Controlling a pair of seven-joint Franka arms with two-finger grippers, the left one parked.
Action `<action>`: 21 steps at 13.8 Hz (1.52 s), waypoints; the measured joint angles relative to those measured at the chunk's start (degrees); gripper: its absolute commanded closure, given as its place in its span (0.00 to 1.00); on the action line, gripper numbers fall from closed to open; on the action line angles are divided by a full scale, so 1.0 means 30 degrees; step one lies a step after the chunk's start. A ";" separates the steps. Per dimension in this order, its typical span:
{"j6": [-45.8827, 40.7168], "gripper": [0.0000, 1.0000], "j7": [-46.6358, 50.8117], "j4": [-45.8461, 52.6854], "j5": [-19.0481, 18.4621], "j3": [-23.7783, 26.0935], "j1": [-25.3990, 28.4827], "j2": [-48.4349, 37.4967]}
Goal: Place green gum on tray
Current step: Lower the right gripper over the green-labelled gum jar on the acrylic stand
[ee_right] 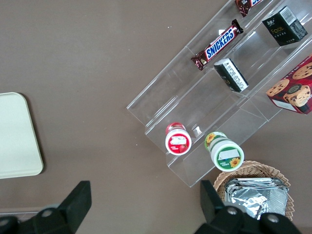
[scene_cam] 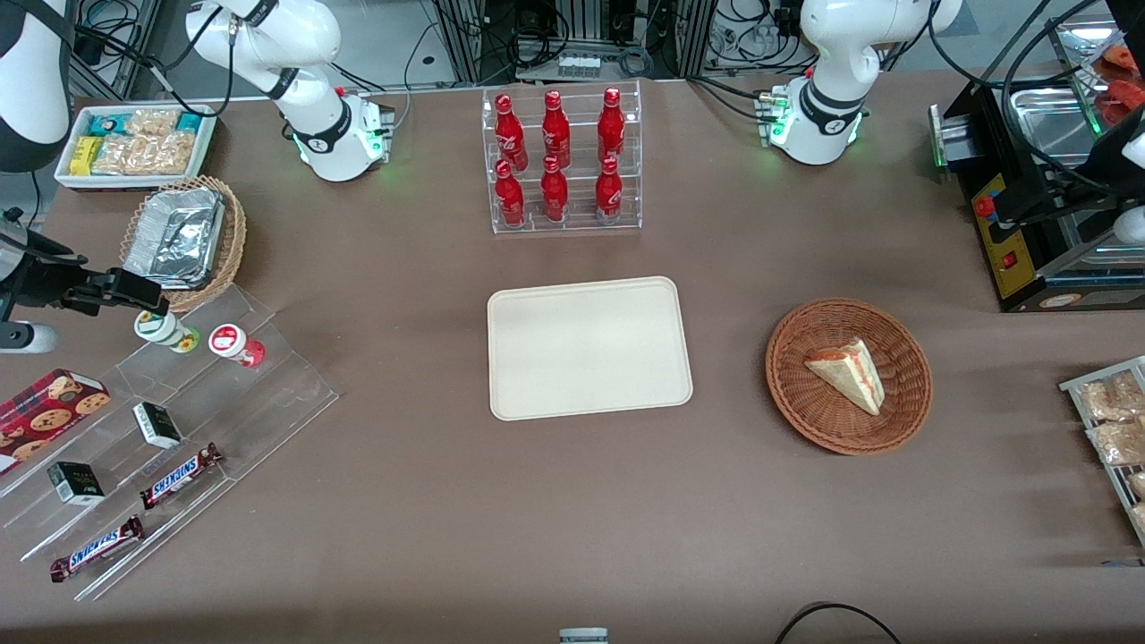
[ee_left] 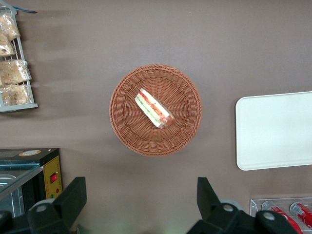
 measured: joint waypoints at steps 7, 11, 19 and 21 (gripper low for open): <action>-0.0263 0.01 -0.0146 -0.0551 0.0007 -0.0258 -0.0085 0.0139; 0.1852 0.01 -0.2130 -0.2864 0.0022 -0.1244 -0.0159 0.0040; 0.8401 0.01 -1.0790 -0.8154 0.0036 -0.2840 -0.0319 -0.1552; 0.9616 0.01 -1.3728 -0.9092 0.0037 -0.3335 -0.0347 -0.1756</action>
